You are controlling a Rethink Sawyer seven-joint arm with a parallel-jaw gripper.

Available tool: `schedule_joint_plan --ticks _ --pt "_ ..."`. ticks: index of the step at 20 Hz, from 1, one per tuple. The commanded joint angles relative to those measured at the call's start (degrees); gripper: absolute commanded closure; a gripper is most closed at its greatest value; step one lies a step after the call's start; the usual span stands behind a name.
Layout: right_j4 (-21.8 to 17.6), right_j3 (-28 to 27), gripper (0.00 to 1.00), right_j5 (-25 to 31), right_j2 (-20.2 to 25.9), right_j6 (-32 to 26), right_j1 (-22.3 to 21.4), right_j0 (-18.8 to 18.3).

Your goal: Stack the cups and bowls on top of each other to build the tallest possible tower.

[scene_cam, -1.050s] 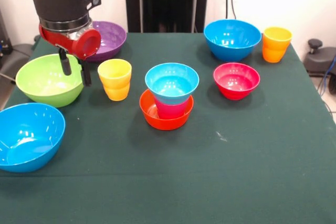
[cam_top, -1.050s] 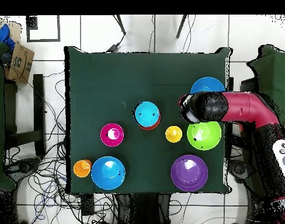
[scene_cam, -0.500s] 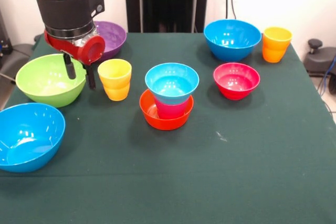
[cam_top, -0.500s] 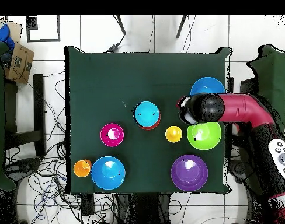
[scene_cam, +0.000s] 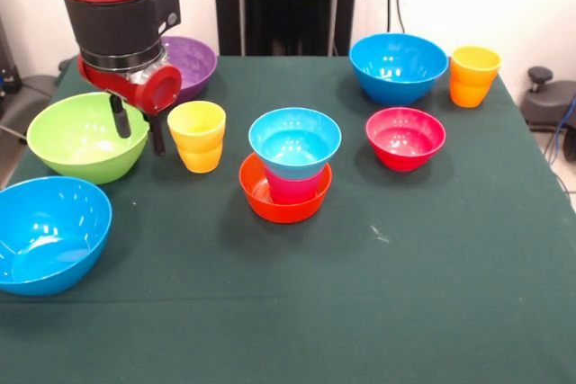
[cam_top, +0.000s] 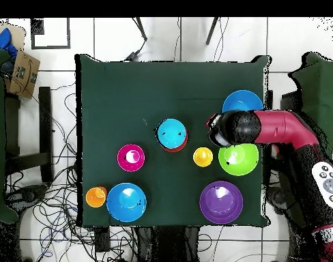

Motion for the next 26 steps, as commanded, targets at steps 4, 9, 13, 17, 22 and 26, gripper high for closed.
schedule_joint_plan --ticks 4,9,13,17,22,26 --pt "-8.07 2.21 0.0 -5.19 -2.36 -13.63 1.34 0.69" --pt "-9.7 2.99 0.0 -4.66 -2.81 -13.76 1.12 0.86" --pt "-11.1 3.27 0.0 -3.58 -3.29 -14.32 0.83 1.4" --pt "-11.46 3.92 0.0 -4.6 -2.88 -13.77 0.97 1.08" --pt "-11.29 4.43 0.0 -4.96 -2.28 -13.31 1.29 0.88" --pt "-10.86 4.85 0.0 -5.18 -1.8 -13.69 1.55 0.35"
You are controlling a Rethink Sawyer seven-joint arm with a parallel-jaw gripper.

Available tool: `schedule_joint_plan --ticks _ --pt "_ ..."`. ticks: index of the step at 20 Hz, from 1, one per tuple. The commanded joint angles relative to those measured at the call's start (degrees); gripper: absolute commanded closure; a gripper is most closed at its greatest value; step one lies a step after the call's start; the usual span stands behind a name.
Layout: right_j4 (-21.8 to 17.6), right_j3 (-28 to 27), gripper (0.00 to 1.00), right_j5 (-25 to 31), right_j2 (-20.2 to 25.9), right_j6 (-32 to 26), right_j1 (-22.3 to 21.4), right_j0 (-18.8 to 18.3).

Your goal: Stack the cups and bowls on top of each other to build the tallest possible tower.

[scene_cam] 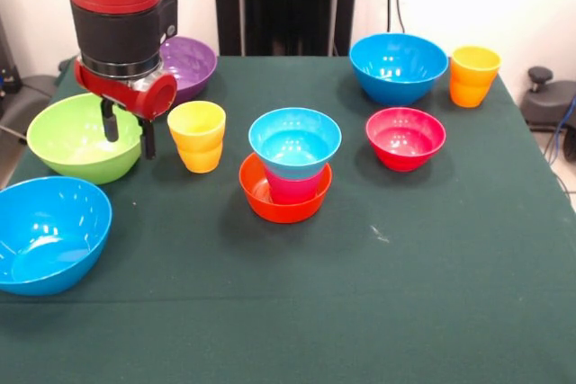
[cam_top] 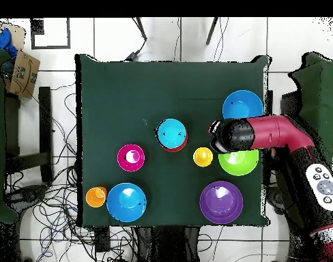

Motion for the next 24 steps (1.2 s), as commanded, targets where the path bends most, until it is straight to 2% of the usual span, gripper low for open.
schedule_joint_plan --ticks 1,3,6,24 --pt "-4.14 3.05 1.0 -3.55 -1.36 -13.65 1.35 0.44" --pt "-4.73 3.17 1.0 -4.04 -1.27 -14.28 1.12 0.34" --pt "-3.52 2.41 1.0 -2.49 -0.88 -15.45 2.12 -0.04" --pt "-2.79 4.64 1.0 -2.94 -0.71 -14.26 0.59 -0.3"
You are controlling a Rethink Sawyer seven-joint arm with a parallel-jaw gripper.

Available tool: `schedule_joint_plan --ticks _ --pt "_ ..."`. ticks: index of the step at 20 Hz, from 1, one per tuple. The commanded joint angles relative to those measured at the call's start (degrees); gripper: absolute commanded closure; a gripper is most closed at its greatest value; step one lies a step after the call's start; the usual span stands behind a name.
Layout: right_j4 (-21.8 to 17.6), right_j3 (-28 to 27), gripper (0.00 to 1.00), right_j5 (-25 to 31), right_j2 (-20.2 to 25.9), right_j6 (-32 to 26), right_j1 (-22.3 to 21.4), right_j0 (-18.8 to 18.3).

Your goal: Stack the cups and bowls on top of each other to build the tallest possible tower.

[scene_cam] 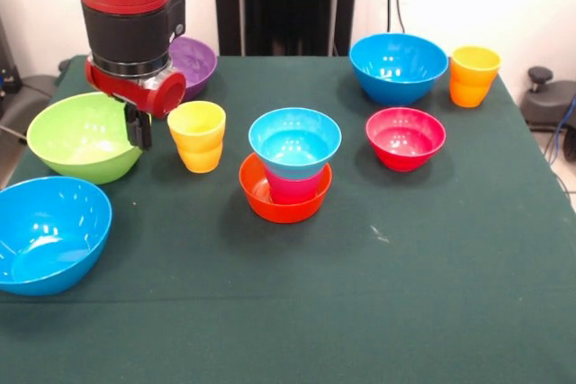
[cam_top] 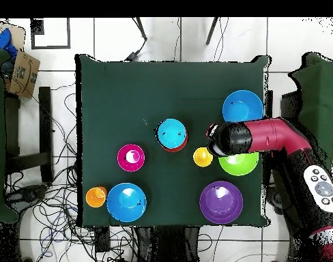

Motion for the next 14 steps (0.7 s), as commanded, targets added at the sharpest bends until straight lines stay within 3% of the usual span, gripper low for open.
schedule_joint_plan --ticks 1,2,3,8,14 --pt "-2.96 2.96 1.0 -2.31 -0.76 -14.13 0.5 -0.02" --pt "-3.14 2.98 1.0 -2.51 -0.8 -14.01 0.41 0.01" --pt "-3.32 3.0 0.0 -2.71 -0.83 -13.88 0.32 0.04" --pt "-3.37 2.12 0.0 -1.7 -1.77 -12.52 1.59 0.73" --pt "-4.39 5.33 0.0 -5.6 -3.33 -7.23 1.99 1.52"
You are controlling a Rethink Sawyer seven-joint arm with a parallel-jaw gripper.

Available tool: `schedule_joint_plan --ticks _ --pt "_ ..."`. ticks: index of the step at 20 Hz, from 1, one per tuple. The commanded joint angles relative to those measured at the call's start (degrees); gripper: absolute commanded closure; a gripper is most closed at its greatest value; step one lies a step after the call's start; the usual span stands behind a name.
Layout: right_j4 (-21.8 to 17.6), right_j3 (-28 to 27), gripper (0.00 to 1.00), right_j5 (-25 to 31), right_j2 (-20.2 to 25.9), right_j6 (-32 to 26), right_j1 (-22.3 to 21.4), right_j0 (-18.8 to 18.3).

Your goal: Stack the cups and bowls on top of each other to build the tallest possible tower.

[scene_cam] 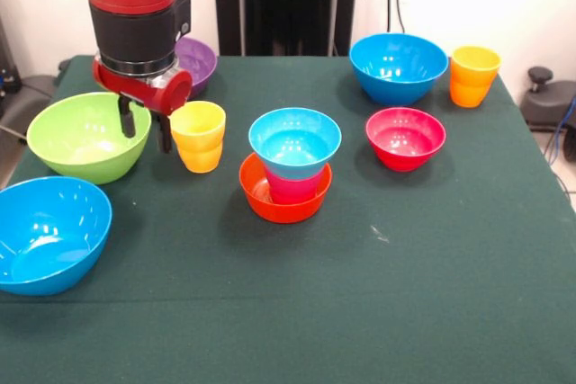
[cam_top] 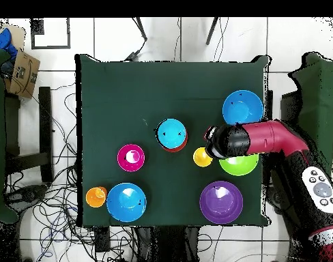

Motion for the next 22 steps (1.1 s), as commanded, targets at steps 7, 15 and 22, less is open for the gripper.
schedule_joint_plan --ticks 7,15,22 --pt "-4.82 7.62 0.0 -8.7 -4.76 -4.77 1.24 1.33" --pt "-8.45 8.55 0.0 -13.43 -9.87 -2.9 3.45 2.8" --pt "-11.18 7.6 0.0 -14.57 -13.51 -3.95 4.22 4.17"
